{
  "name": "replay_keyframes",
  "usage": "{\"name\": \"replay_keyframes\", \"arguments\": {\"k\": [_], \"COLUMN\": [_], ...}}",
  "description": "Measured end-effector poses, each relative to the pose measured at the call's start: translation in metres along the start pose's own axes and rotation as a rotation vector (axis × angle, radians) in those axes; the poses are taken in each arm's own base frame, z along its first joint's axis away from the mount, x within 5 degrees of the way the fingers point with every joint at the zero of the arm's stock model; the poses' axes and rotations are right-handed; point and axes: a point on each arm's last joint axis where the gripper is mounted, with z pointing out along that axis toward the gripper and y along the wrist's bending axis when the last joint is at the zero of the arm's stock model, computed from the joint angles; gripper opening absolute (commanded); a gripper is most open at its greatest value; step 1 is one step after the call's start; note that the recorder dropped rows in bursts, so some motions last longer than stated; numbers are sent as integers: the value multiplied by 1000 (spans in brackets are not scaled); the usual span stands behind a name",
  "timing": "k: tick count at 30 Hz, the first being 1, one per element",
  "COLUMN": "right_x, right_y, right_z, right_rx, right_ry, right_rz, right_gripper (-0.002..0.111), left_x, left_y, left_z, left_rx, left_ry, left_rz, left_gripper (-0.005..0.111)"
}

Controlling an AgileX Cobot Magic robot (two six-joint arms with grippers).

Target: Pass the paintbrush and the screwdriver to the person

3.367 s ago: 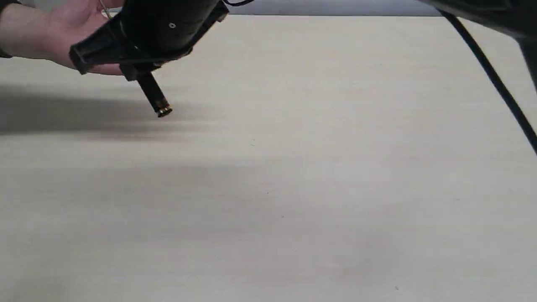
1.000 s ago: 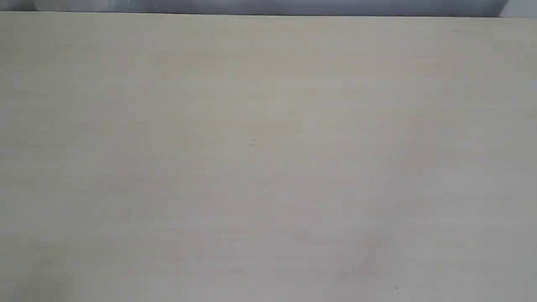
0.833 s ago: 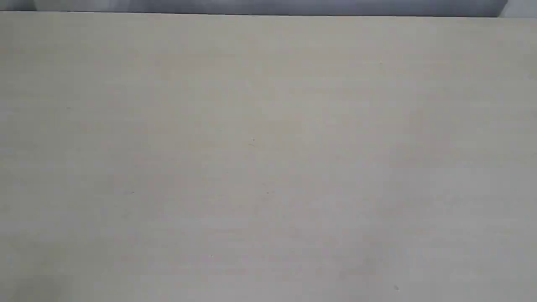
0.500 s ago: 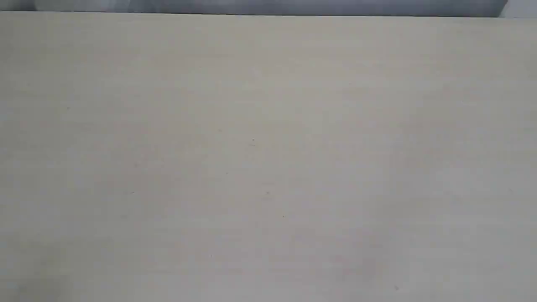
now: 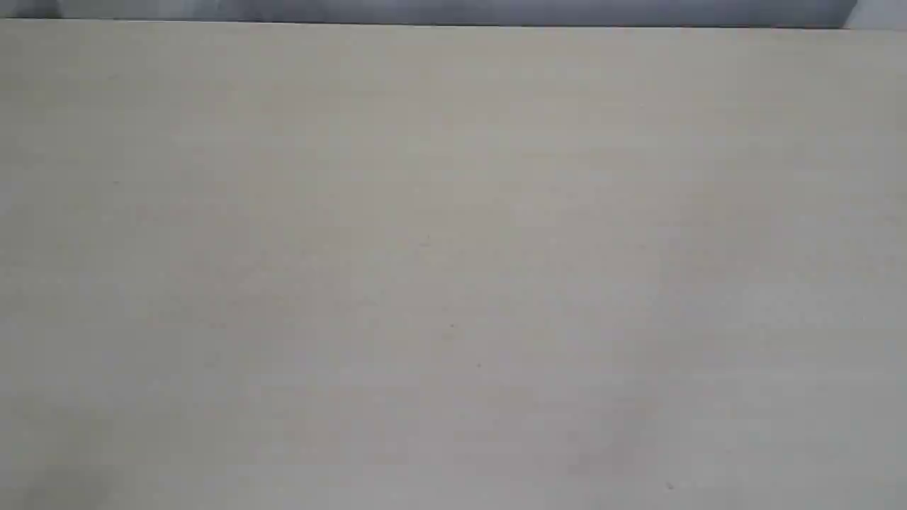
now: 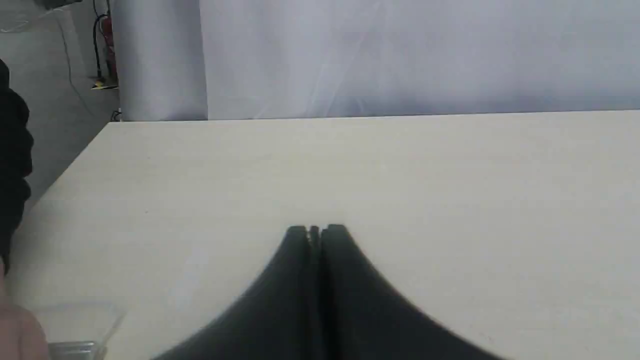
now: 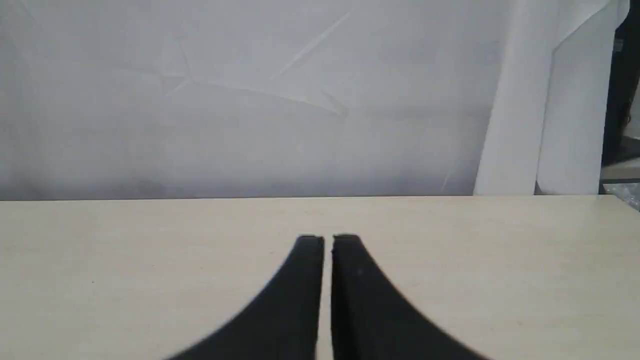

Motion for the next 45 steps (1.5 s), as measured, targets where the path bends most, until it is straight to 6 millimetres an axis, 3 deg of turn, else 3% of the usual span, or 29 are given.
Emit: {"name": "replay_keyframes", "arguments": {"k": [45], "right_x": [1], "right_y": [-1], "right_z": [2], "right_rx": [23], "right_ry": [17], "right_rz": [-19], "right_gripper": [4], "left_x": [0], "left_y": [0], "left_z": [0], "left_rx": [0], "left_ry": [0], "left_rz": [0], "left_gripper": [0]}}
